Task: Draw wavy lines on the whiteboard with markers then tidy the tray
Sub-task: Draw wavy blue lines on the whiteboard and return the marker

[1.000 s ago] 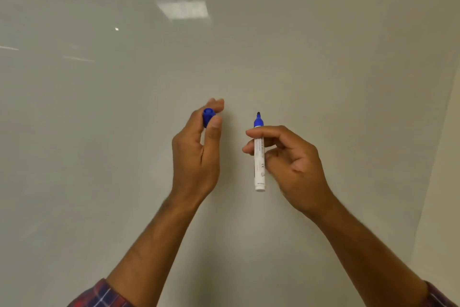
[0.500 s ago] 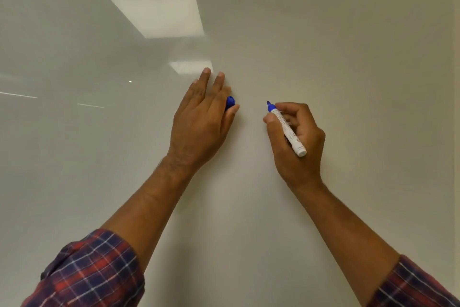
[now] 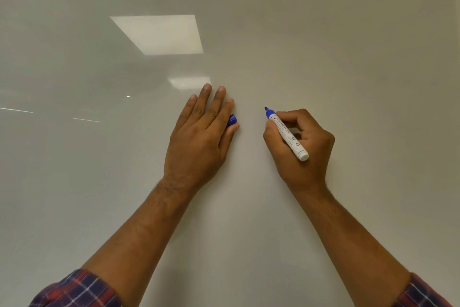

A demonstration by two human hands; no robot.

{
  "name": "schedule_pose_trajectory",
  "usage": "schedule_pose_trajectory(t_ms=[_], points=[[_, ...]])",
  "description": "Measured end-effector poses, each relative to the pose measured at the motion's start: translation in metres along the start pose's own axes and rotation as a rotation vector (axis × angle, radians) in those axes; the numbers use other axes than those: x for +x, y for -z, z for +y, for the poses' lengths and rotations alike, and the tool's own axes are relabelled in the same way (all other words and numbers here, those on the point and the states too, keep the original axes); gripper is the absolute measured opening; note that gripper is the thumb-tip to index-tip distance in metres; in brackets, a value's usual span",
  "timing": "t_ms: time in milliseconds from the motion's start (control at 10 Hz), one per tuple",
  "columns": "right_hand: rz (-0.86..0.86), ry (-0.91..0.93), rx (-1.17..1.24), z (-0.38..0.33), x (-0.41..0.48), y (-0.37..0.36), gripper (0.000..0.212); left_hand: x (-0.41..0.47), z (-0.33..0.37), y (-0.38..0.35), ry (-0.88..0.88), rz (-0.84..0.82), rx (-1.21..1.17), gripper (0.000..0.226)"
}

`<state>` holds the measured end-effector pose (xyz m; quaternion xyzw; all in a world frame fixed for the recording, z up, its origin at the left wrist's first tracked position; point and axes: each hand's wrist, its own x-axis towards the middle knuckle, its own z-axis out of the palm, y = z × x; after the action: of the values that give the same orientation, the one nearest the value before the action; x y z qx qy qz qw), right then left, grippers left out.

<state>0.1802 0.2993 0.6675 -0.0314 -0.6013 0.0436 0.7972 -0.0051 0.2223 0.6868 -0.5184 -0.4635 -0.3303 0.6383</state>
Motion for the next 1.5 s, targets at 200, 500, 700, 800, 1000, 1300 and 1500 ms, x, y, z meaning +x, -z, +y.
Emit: schedule_pose_trajectory(t_ms=[200, 500, 700, 800, 1000, 1300, 1500], points=[[-0.011, -0.024, -0.009, -0.003, 0.005, 0.001, 0.02, 0.0, 0.0, 0.001, 0.007, -0.002, -0.01, 0.056], [-0.103, -0.012, -0.08, -0.009, -0.029, 0.019, 0.009, -0.002, -0.001, 0.002, 0.009, 0.034, -0.027, 0.052], [-0.167, -0.034, -0.141, -0.012, -0.084, 0.04, 0.005, -0.002, 0.0, 0.001, 0.01, 0.063, -0.041, 0.049], [-0.183, -0.095, -0.116, -0.01, -0.105, 0.048, 0.004, -0.003, 0.0, 0.001, 0.012, 0.076, -0.036, 0.047], [-0.204, -0.125, -0.178, -0.006, -0.156, 0.069, 0.005, -0.004, 0.001, 0.001, 0.023, 0.082, -0.039, 0.046], [-0.216, -0.025, -0.34, -0.006, -0.243, 0.072, 0.014, -0.004, 0.002, 0.0, 0.032, 0.069, -0.044, 0.046], [-0.256, -0.275, -0.172, -0.014, -0.237, 0.085, 0.005, -0.002, 0.002, 0.001, 0.038, 0.078, -0.048, 0.046]])
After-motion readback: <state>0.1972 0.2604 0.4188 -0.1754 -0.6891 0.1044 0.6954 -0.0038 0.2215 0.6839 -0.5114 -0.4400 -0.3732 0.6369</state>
